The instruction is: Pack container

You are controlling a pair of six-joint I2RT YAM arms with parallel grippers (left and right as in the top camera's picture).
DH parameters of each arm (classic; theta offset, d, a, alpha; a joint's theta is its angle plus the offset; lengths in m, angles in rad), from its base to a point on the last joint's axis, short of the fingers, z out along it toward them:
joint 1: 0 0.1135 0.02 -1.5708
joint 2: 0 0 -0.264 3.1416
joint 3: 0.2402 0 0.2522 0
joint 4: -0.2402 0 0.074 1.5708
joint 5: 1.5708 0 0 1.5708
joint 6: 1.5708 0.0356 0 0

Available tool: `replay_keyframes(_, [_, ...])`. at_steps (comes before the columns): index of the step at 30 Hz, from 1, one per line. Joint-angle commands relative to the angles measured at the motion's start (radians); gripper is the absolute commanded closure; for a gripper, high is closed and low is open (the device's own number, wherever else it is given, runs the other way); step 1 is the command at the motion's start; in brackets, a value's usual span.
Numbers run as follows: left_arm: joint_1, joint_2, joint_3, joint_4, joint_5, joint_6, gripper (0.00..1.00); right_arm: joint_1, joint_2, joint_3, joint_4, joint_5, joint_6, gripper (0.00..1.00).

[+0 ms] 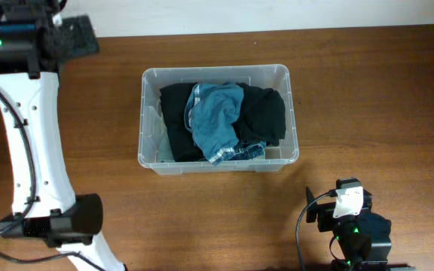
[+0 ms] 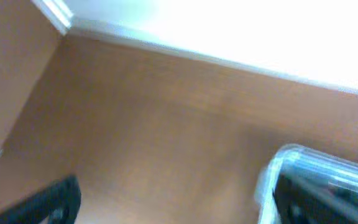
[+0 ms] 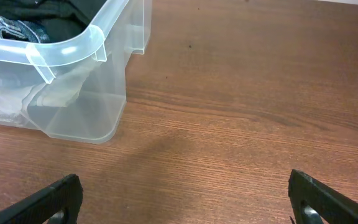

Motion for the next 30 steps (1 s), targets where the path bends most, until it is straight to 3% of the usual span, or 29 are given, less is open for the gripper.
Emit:
replay_keyframes(1, [-0.039,-0.169,-0.285,0.232,0.144,0.198,0.01,-0.008,-0.009,-0.007,0.003,-0.008,-0.006,0.01])
replay_keyframes(5, [-0.045,-0.394,-0.684,0.458,0.140,0.226,0.00,-0.008,-0.009,-0.007,0.003,-0.008,-0.006,0.01])
replay_keyframes(11, [-0.043,-0.755,-1.223,0.666,0.126,0.261,0.01,-0.008,-0.009,-0.007,0.003,-0.008,-0.006,0.02])
replay_keyframes(15, [-0.043,-0.952,-1.451,0.707,0.126,0.319,0.00,-0.008,-0.009,-0.007,0.003,-0.008,-0.006,0.01])
replay_keyframes(26, [-0.043,-1.606,-2.079,0.935,0.130,0.322,0.01,-0.008,-0.009,-0.007,0.003,-0.008,-0.006,0.01])
replay_keyframes(30, [-0.043,-1.721,-2.246,1.010,0.149,0.322,0.01,-0.008,-0.009,-0.007,0.003,-0.008,-0.006,0.02])
